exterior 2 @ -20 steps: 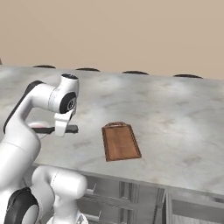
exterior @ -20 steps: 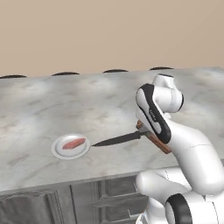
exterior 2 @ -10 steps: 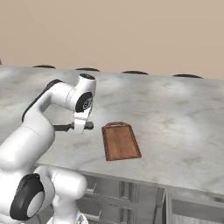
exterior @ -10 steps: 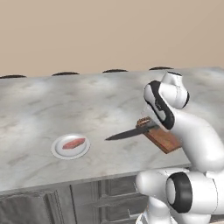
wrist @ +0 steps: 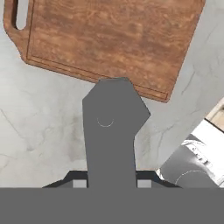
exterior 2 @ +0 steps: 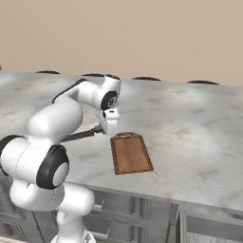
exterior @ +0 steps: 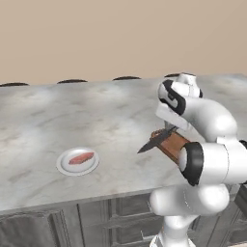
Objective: Pick up the knife from the drawer and place it on the cutting board. Then place the meat from the plate to the cutting board.
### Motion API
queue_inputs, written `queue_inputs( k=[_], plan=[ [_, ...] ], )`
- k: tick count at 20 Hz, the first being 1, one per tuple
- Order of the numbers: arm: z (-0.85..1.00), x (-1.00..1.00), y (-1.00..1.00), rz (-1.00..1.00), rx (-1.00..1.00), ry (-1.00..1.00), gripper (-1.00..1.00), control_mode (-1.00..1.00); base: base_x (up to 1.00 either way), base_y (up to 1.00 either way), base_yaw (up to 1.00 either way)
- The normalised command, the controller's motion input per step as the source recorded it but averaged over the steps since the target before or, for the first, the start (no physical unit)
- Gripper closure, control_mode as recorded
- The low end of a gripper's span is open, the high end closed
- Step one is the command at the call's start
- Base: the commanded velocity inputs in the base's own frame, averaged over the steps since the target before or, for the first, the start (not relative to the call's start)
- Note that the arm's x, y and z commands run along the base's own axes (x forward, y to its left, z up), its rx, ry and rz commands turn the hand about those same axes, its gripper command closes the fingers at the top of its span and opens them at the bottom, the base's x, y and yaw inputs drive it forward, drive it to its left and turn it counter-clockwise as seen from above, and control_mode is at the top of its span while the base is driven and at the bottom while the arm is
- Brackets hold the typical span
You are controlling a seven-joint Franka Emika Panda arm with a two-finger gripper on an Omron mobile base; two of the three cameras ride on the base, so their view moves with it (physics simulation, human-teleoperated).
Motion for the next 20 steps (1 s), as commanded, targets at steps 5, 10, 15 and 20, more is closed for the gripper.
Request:
queue_inputs(
  k=[5, 10, 15, 20],
  plan=[
    [-0.14, 0.55, -0.24, 0.37, 0.00, 0.00, 1.00, -1.00, 0.00, 0.00, 0.00],
    [-0.21, 0.31, -0.36, 0.43, 0.00, 0.00, 1.00, -1.00, 0.00, 0.00, 0.00],
    [-0.30, 0.20, -0.42, 0.53, 0.00, 0.00, 1.00, -1.00, 0.00, 0.00, 0.00],
    [-0.37, 0.27, -0.33, 0.56, 0.00, 0.00, 1.00, -1.00, 0.00, 0.00, 0.00]
  ],
)
